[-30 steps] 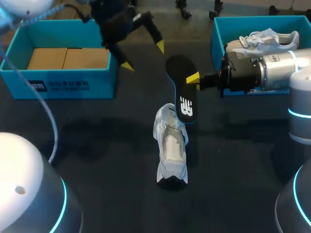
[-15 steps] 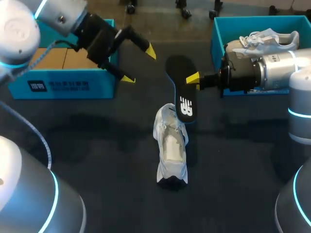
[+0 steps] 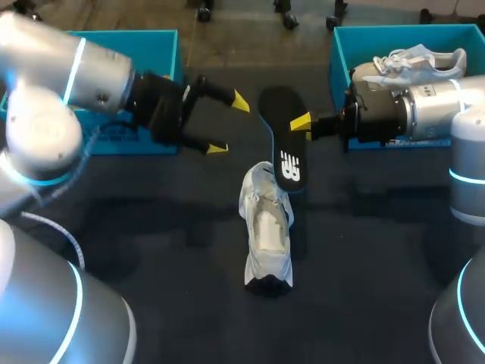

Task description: Take the shoe out of the shoebox, open the shoe tongue, remove and reinsert the insole, then place the shoe into the shoebox

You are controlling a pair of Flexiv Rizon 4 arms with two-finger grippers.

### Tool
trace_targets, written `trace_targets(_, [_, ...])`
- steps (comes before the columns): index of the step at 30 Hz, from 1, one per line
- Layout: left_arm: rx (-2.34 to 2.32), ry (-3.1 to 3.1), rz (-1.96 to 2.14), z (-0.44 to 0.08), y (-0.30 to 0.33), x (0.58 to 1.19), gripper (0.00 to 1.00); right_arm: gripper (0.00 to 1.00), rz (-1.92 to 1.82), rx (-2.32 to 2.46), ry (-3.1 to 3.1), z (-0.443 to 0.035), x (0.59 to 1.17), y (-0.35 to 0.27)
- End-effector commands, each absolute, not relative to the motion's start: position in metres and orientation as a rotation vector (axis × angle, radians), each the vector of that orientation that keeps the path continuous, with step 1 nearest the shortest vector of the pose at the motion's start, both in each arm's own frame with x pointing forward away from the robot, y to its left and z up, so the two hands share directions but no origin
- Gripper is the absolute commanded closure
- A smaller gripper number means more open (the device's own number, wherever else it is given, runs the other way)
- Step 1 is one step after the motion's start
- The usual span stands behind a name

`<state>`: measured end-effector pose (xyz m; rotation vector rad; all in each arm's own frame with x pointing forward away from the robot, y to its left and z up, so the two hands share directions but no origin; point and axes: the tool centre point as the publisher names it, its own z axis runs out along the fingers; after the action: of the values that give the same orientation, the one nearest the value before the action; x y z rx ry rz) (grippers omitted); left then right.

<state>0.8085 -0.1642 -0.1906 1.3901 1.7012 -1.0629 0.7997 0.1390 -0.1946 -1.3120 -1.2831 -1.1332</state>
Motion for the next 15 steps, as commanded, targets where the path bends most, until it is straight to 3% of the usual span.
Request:
trace_targets(1, [1.216,1.535,-1.166,-0.195,-0.163,0.805,0.0,1.0,-1.135,-1.313,-1.283,-0.195,0.799,0.14])
trace_targets(15, [1.02,1.46,-1.19,-0.199,-0.207,0.83,0.0,1.0,-1.118,-1.33,-1.225,-0.195,0.791,0.153])
